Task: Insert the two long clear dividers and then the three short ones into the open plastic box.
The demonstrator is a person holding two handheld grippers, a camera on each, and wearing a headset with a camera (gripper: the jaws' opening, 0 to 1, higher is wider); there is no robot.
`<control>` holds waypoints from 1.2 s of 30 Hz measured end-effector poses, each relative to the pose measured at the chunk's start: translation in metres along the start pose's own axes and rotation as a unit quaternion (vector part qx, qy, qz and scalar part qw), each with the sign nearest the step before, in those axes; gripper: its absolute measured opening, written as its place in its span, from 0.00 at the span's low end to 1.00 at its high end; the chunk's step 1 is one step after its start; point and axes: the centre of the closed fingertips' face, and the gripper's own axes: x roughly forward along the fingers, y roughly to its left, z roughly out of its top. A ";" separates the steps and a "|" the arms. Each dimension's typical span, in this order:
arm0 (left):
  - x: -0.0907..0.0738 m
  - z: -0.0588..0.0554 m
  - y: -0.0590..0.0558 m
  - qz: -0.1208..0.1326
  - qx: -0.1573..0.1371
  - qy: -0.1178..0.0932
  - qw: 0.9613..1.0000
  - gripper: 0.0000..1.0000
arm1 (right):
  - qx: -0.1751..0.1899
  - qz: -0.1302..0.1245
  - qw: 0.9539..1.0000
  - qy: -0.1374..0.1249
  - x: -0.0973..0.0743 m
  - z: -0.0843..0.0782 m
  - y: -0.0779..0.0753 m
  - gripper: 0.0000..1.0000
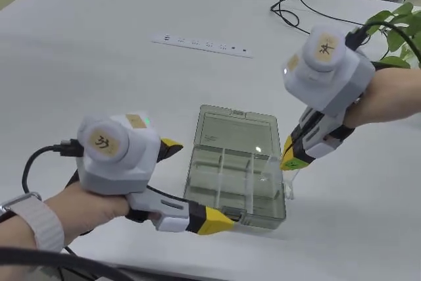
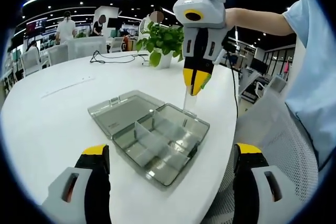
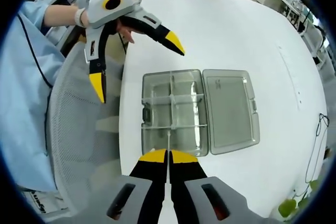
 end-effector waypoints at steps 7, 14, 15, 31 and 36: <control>-0.004 -0.004 -0.001 0.002 -0.009 0.000 1.000 0.99 | -0.004 0.003 1.000 0.007 0.008 0.001 -0.003 0.02; -0.008 -0.008 0.000 0.005 -0.016 0.000 1.000 0.99 | -0.005 0.007 1.000 0.014 0.013 0.001 -0.001 0.02; -0.008 -0.008 0.000 0.006 -0.017 -0.001 1.000 0.99 | -0.006 0.006 1.000 0.015 0.015 0.000 -0.002 0.02; -0.009 -0.009 0.002 0.006 -0.023 -0.002 1.000 0.97 | -0.009 0.010 1.000 0.024 0.019 -0.002 -0.005 0.02; -0.006 -0.008 -0.001 0.003 -0.023 -0.002 1.000 0.97 | -0.021 0.005 0.999 0.034 0.023 -0.002 -0.003 0.02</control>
